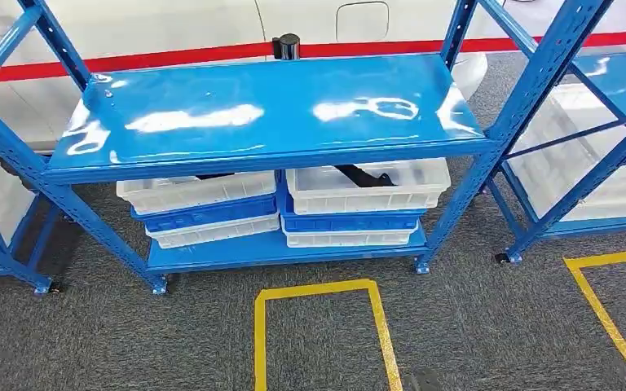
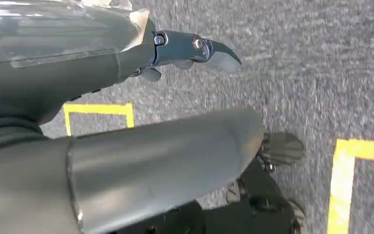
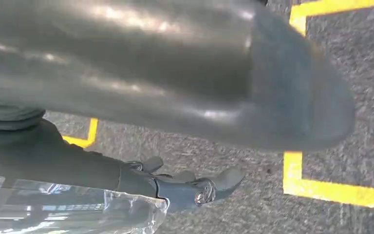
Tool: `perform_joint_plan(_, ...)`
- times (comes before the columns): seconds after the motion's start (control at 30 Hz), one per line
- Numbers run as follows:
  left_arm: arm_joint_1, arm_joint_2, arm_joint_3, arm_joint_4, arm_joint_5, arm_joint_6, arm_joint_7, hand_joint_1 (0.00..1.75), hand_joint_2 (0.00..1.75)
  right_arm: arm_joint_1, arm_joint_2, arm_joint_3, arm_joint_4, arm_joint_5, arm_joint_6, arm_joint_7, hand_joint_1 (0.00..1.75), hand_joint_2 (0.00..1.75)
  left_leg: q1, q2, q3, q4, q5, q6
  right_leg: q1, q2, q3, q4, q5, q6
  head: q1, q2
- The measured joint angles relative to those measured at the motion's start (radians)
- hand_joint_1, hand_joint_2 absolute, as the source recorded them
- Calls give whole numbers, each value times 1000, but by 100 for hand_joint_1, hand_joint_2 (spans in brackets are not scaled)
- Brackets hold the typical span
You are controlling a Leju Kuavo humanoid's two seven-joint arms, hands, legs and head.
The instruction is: Take the parts from the cabinet and place them on the table.
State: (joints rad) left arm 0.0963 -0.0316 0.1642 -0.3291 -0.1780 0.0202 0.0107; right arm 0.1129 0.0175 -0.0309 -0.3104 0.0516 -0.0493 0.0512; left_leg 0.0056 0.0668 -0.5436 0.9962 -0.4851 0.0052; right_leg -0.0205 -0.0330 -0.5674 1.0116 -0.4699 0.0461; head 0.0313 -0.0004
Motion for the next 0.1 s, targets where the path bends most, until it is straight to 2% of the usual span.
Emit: perform_joint_plan(0.1, 21, 10, -54, -18, 80, -7, -5, 0, 0, 16, -4, 4, -20, -23, 21, -20, 0, 0, 0, 0, 0, 0, 0, -1, 0, 0, 0, 0, 0, 0, 0, 0)
